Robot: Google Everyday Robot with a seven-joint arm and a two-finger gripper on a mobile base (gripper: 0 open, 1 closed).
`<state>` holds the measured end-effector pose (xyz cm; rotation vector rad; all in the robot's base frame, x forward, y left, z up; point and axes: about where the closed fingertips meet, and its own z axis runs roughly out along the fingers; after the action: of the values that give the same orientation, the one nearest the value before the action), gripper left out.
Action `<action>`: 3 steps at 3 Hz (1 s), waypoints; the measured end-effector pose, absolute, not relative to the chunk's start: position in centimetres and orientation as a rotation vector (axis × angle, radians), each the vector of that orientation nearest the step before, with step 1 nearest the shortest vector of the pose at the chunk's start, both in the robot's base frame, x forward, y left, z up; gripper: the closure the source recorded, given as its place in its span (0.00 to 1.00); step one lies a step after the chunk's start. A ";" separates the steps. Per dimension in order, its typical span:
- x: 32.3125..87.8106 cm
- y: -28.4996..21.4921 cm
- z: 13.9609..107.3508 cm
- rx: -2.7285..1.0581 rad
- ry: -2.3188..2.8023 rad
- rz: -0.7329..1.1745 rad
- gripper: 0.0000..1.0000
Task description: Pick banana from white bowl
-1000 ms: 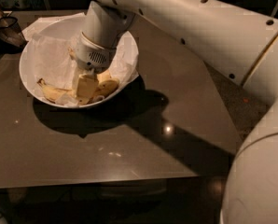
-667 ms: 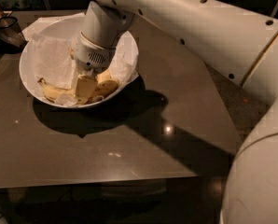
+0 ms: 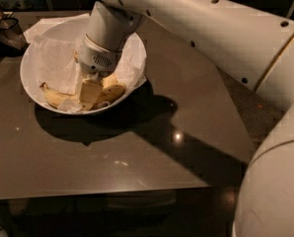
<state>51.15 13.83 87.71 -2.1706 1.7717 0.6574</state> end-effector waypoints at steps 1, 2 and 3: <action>51.2 13.8 87.7 -2.171 1.772 0.657 1.00; 50.8 14.1 88.8 -2.150 1.772 0.650 1.00; 50.3 14.4 90.8 -2.123 1.778 0.636 1.00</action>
Offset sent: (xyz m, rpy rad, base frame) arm -0.0060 0.0030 0.0254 0.0215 -0.0193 -0.0334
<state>50.34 14.42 90.82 -2.1228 1.7782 0.6364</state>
